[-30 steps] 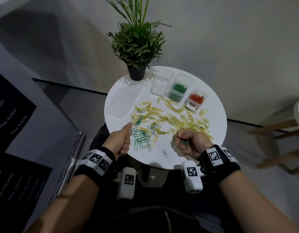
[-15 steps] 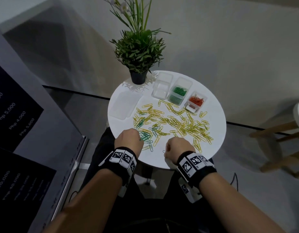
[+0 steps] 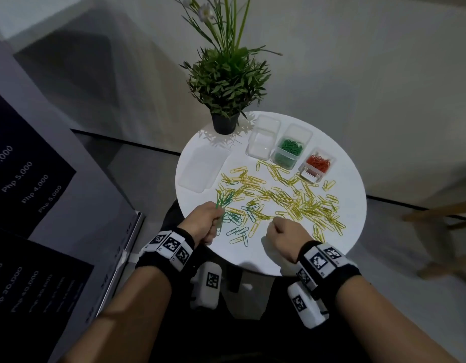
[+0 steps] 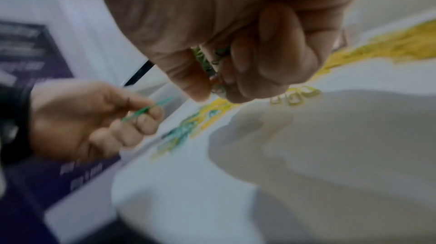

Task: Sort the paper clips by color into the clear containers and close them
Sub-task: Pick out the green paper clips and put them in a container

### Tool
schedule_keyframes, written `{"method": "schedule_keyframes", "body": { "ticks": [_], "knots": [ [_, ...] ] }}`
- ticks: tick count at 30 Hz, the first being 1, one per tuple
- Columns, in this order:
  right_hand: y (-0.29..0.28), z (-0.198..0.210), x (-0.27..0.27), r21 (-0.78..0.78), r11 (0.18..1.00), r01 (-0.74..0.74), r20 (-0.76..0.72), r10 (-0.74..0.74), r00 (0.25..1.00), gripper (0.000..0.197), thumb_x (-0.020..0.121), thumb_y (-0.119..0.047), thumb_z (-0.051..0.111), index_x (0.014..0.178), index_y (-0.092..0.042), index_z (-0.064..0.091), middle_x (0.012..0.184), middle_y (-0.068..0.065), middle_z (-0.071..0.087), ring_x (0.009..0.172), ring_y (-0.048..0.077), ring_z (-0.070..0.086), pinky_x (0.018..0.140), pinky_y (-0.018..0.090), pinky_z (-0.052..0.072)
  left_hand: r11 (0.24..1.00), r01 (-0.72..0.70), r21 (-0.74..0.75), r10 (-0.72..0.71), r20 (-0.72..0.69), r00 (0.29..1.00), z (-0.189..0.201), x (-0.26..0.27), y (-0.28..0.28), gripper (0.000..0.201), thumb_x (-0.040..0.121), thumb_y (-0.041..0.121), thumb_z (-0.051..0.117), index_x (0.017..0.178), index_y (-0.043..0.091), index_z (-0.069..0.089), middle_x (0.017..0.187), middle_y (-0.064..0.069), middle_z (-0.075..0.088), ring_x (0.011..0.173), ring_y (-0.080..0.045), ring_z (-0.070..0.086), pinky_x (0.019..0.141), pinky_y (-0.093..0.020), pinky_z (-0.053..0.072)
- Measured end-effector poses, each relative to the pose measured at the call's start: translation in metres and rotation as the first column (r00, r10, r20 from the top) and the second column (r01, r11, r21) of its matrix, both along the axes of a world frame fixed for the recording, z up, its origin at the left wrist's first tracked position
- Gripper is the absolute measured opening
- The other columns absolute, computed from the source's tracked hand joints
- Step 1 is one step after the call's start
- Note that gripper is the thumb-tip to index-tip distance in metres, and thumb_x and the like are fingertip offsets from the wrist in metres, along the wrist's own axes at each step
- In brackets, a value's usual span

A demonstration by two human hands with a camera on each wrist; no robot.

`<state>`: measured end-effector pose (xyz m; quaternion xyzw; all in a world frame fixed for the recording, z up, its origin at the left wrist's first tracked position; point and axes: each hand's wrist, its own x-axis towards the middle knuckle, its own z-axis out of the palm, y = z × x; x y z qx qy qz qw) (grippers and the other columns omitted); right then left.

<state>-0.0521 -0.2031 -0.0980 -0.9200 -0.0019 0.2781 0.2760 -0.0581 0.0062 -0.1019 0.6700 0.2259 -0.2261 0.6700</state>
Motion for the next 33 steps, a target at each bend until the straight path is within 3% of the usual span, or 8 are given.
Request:
{"method": "schedule_keyframes", "body": {
  "ticks": [2,4,7,18,23,26,30,33],
  "knots": [
    [0.002,0.005,0.008,0.248,0.934,0.258,-0.127,-0.233,0.964,0.030,0.090,-0.005,0.039,0.063,-0.016,0.034,0.061,0.005,0.037,0.051,0.018,0.032,0.051,0.027,0.023,0.981,-0.041,-0.187,0.035,-0.035,0.999,0.001,0.001,0.001,0.033,0.099,0.015,0.041,0.067,0.020,0.033,0.055,0.003,0.032,0.041,-0.008,0.017,0.041,-0.015,0.011],
    [0.003,0.011,0.012,0.498,0.663,0.559,-0.407,-0.391,0.826,0.028,0.083,0.000,0.034,0.061,-0.017,0.030,0.058,0.008,0.031,0.042,0.013,0.021,0.049,0.022,0.012,0.945,-0.064,-0.321,0.048,-0.056,0.997,0.002,0.002,0.001,0.032,0.100,0.016,0.041,0.068,0.021,0.035,0.059,0.004,0.035,0.043,-0.007,0.019,0.039,-0.015,0.011],
    [0.001,0.015,0.016,0.630,0.312,0.711,-0.624,-0.342,0.702,0.023,0.081,0.001,0.030,0.064,-0.015,0.032,0.053,0.010,0.042,0.033,0.011,0.023,0.040,0.011,0.015,0.922,-0.075,-0.381,0.059,-0.054,0.997,0.001,0.006,-0.003,0.031,0.101,0.018,0.042,0.070,0.020,0.036,0.062,0.004,0.036,0.044,-0.007,0.022,0.040,-0.015,0.013],
    [0.002,0.018,0.033,0.717,0.339,0.609,-0.570,-0.217,0.792,0.028,0.091,0.008,0.032,0.103,-0.009,0.050,0.059,0.011,0.055,0.042,0.015,0.041,0.038,0.016,0.029,0.814,-0.059,-0.578,0.030,-0.061,0.998,0.022,0.024,-0.024,0.029,0.095,0.024,0.034,0.066,0.018,0.035,0.062,0.001,0.039,0.049,-0.011,0.027,0.041,-0.020,0.020],
    [-0.004,0.032,0.042,0.717,0.082,0.692,-0.674,-0.171,0.719,0.021,0.087,-0.012,0.045,0.090,0.000,0.062,0.075,0.017,0.068,0.057,0.023,0.065,0.047,0.024,0.053,0.720,-0.112,-0.685,0.077,-0.082,0.994,0.036,0.035,-0.031,0.047,0.100,0.036,0.037,0.057,0.018,0.041,0.055,0.003,0.037,0.039,-0.006,0.030,0.036,-0.015,0.017],
    [-0.012,0.036,0.053,0.702,-0.084,0.708,-0.712,-0.100,0.695,0.052,0.083,-0.039,0.049,0.093,0.007,0.072,0.104,0.028,0.067,0.086,0.036,0.070,0.068,0.039,0.061,0.675,-0.121,-0.728,0.096,-0.077,0.992,0.045,0.043,-0.034,0.034,0.099,0.027,0.037,0.076,0.012,0.058,0.062,-0.001,0.056,0.042,-0.006,0.046,0.034,-0.013,0.032],
    [-0.024,0.038,0.067,0.701,-0.196,0.685,-0.689,0.060,0.722,0.083,0.081,-0.063,0.046,0.124,0.008,0.056,0.136,0.029,0.048,0.113,0.040,0.060,0.093,0.045,0.049,0.509,-0.130,-0.851,0.122,-0.079,0.989,0.058,0.061,-0.035,0.037,0.089,0.019,0.043,0.099,-0.001,0.072,0.099,-0.017,0.070,0.072,-0.022,0.070,0.063,-0.026,0.058],
    [-0.031,0.042,0.078,0.703,-0.213,0.679,-0.692,0.019,0.722,0.085,0.083,-0.066,0.042,0.125,0.006,0.056,0.135,0.029,0.050,0.108,0.039,0.062,0.090,0.043,0.051,0.512,-0.121,-0.850,0.121,-0.068,0.990,0.063,0.079,-0.040,0.036,0.093,0.022,0.044,0.092,0.003,0.074,0.108,-0.018,0.069,0.080,-0.024,0.070,0.069,-0.029,0.058]
  ]
}}
